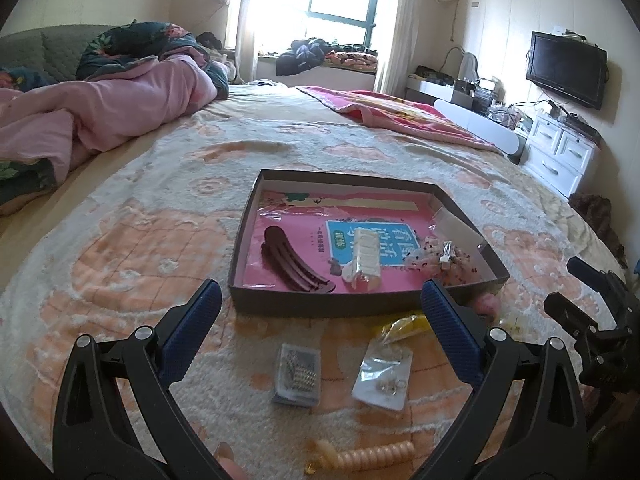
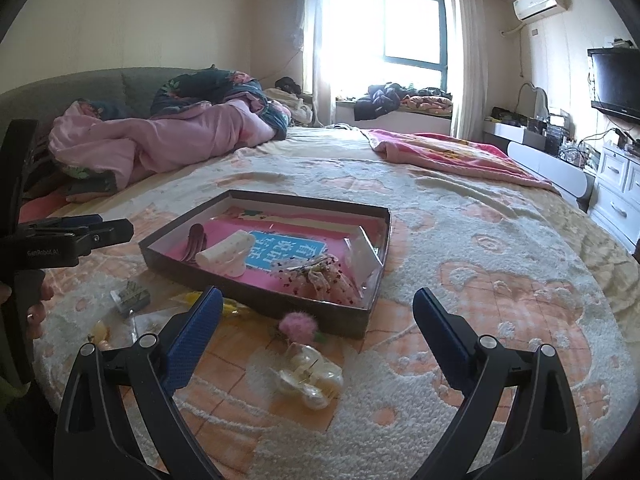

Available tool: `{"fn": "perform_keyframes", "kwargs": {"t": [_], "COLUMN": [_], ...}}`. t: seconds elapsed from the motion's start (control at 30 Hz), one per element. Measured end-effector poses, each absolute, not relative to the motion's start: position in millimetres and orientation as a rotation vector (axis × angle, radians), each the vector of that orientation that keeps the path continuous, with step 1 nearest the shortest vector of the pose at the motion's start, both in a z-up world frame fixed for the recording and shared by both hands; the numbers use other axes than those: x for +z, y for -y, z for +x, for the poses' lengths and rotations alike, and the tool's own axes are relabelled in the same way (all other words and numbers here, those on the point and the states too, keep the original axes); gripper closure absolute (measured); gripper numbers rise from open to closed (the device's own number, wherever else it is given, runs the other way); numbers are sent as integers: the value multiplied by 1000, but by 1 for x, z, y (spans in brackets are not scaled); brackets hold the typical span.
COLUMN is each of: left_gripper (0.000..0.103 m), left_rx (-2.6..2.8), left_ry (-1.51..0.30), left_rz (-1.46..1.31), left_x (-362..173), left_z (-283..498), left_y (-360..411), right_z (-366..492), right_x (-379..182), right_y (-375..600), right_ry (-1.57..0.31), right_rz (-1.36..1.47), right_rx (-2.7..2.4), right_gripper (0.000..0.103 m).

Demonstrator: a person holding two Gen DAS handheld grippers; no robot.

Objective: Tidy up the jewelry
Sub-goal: 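Open the left gripper to release the white clip and withdraw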

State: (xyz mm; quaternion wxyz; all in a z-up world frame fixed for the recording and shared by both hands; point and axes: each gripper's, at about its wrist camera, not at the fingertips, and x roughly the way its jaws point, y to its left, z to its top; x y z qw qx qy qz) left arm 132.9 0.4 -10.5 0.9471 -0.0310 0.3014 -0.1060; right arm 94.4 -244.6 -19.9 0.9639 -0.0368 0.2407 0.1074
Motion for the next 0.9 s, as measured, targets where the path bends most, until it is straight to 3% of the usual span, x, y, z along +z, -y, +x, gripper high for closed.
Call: {"fn": "perform_keyframes", "kwargs": {"t": [0.9], "left_gripper": [12], "left_rx": [-187], "left_ry": [-675], "left_rz": [-38], "left_x": [-29], "left_z": [102], "left_y": [-23], "right_z": [77], "right_x": [-38], "right_y": [227], "right_ry": [-560], "right_rz": [-105], "right_rx": [270], "right_gripper": [10]}}
